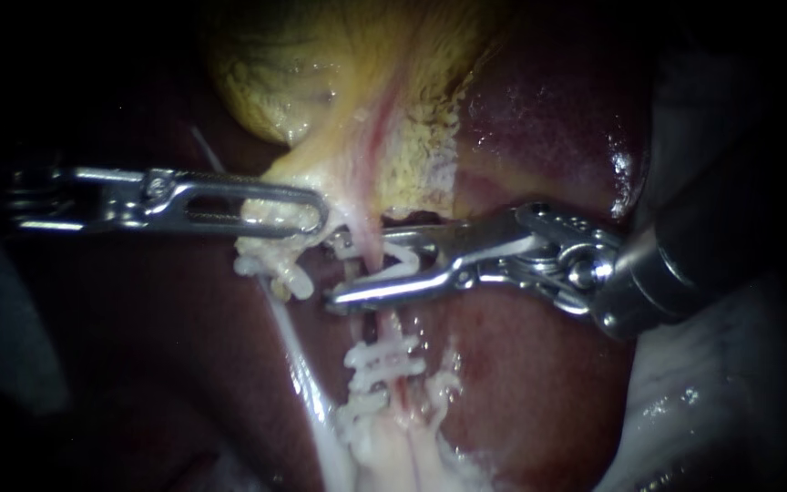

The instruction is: Clipping third clip right tube

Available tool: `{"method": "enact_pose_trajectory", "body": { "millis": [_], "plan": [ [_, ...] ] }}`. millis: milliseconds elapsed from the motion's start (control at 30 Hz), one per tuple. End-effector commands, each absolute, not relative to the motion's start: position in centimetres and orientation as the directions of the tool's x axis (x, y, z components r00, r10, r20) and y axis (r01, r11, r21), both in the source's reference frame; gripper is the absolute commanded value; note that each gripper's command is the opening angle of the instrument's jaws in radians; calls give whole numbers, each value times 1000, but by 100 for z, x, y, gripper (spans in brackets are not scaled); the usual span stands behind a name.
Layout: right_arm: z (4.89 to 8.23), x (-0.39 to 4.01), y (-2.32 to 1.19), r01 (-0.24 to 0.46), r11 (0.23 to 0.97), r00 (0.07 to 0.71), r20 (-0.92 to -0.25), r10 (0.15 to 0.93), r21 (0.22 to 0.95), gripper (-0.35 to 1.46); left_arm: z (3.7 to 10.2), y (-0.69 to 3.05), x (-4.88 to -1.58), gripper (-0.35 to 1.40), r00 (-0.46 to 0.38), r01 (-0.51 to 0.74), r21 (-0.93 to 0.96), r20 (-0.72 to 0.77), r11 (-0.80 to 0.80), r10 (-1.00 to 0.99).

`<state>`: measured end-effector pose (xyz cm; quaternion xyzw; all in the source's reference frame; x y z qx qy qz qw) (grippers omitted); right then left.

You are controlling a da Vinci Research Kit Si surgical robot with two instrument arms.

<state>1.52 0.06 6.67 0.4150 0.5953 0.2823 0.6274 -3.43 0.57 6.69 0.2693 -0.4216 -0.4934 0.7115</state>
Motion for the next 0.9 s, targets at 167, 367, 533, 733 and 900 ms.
{"method": "enact_pose_trajectory", "body": {
  "millis": [167,367,533,733,900],
  "plan": [
    [663,142,4,123,466,145,-480,865,876,-35,669,57,-344,-35,157,475,799,335,368,-929],
    [659,143,1,99,468,189,-478,858,878,-35,670,58,-343,-35,158,475,799,335,369,-929],
    [657,145,-2,101,468,189,-479,857,878,-35,670,58,-343,-35,158,475,799,335,369,-929],
    [656,144,-1,101,467,189,-478,858,878,-35,670,58,-343,-35,158,475,799,335,369,-929],
    [656,144,0,101,467,189,-478,858,878,-35,670,58,-343,-35,158,475,799,335,369,-929]
  ]
}}
